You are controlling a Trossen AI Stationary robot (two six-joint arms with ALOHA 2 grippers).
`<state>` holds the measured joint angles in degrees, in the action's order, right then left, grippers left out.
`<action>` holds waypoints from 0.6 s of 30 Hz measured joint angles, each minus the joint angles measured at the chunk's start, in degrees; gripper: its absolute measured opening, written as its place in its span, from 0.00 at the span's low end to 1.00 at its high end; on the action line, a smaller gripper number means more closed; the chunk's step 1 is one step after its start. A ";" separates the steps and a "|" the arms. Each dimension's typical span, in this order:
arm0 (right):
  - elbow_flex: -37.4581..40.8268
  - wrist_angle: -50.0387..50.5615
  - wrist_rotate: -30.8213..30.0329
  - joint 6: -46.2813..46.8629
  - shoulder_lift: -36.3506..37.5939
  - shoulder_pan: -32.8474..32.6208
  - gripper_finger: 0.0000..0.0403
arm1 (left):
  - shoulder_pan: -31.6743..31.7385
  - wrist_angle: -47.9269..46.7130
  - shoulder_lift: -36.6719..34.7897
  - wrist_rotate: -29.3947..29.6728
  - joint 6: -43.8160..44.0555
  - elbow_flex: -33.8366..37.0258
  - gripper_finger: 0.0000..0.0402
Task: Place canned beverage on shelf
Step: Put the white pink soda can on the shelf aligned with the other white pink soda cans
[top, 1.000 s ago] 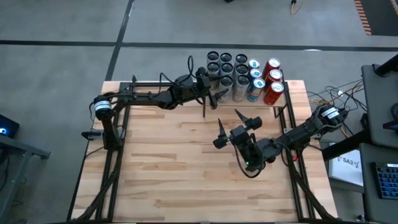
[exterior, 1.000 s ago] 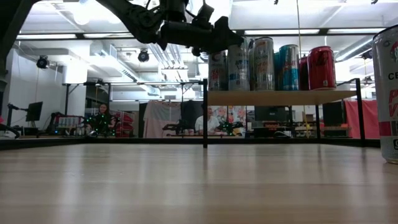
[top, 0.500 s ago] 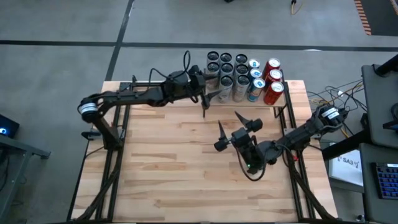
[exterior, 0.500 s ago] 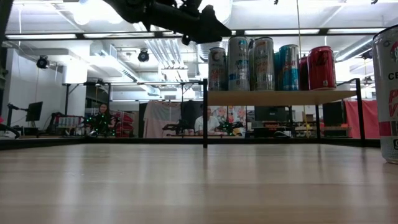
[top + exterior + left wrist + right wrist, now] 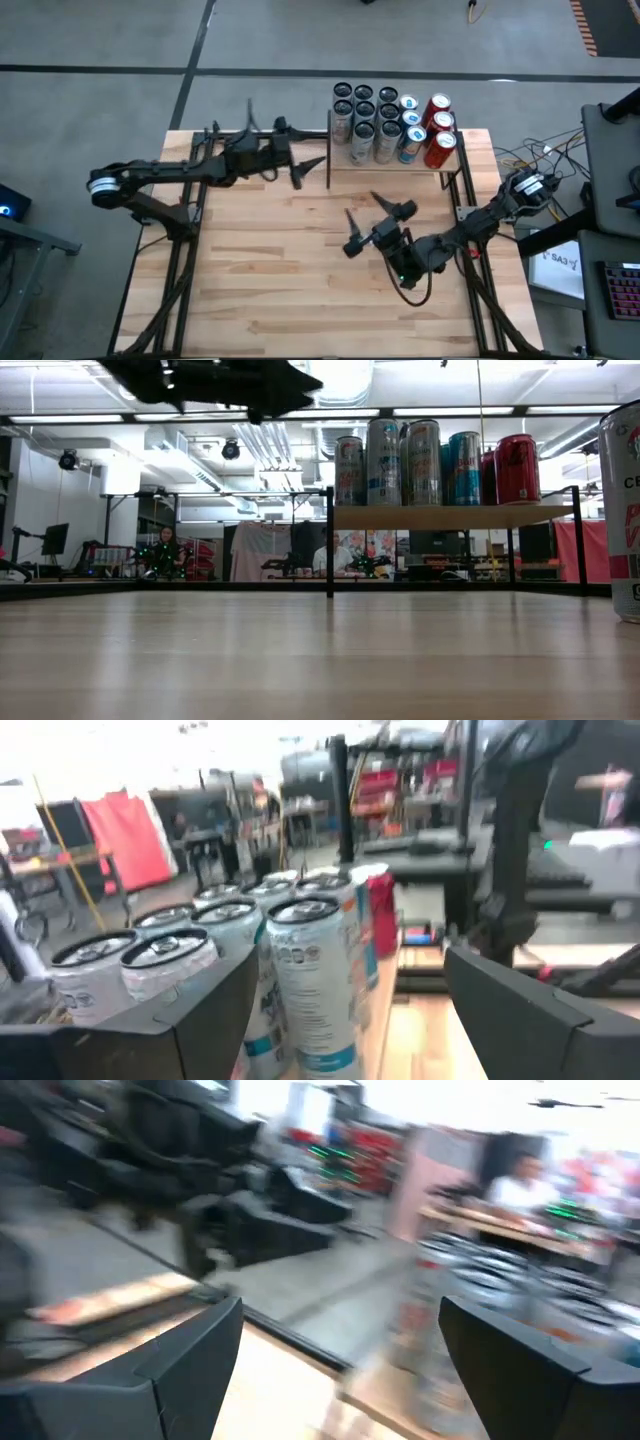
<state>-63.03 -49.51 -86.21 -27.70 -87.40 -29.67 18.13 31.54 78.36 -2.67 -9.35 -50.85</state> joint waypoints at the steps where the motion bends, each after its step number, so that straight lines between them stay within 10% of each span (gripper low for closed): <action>1: 0.07 -0.03 2.67 0.95 -0.45 0.03 0.81 | -0.13 2.25 -1.36 -0.26 0.45 2.02 0.76; 12: -3.14 15.63 46.52 25.98 -3.31 9.12 0.81 | -0.35 19.71 -11.81 -2.57 4.54 16.55 0.76; 18: -15.71 53.23 49.99 48.00 -3.25 13.09 0.81 | -0.35 18.84 -14.94 -2.57 5.43 18.42 0.76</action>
<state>-78.74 3.72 -36.22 20.30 -90.65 -16.58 17.78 50.37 63.42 -5.23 -3.92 -32.43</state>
